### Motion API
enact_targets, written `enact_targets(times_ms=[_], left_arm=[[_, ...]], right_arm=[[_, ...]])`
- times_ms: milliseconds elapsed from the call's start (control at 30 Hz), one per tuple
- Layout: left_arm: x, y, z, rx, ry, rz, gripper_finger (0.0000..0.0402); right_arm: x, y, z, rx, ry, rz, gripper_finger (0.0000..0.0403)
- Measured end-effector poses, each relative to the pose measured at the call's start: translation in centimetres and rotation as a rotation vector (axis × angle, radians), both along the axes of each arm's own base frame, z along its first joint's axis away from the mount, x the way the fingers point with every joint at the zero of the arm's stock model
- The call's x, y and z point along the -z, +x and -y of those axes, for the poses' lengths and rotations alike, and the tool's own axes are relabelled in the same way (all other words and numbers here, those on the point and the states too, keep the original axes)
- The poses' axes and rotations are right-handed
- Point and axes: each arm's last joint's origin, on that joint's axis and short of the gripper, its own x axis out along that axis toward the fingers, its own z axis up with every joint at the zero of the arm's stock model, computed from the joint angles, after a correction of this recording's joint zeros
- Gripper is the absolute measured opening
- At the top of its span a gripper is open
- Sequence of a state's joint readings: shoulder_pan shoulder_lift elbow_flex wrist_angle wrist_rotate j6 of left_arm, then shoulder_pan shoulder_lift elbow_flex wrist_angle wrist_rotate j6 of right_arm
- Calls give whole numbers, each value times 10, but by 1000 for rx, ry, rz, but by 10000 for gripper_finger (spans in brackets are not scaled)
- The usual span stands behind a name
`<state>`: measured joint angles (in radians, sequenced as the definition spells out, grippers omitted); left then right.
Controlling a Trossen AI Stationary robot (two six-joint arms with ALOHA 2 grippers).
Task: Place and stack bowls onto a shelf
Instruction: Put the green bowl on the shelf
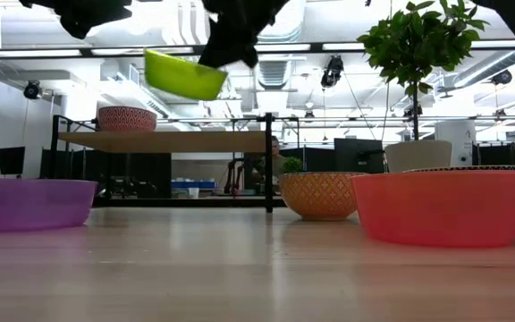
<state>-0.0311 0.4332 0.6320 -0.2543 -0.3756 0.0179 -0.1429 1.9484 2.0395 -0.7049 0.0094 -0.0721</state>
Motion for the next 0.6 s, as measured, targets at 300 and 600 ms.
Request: enact_targets(times_ms=[300,600], left_arm=[[-1,-6,0,0,-1,26,152],[0,-6,0,1,-1,23,152]], right_arm=[[-38,-19,83,417,-20,183,8],[-16,-26,126,547,40,154,8]])
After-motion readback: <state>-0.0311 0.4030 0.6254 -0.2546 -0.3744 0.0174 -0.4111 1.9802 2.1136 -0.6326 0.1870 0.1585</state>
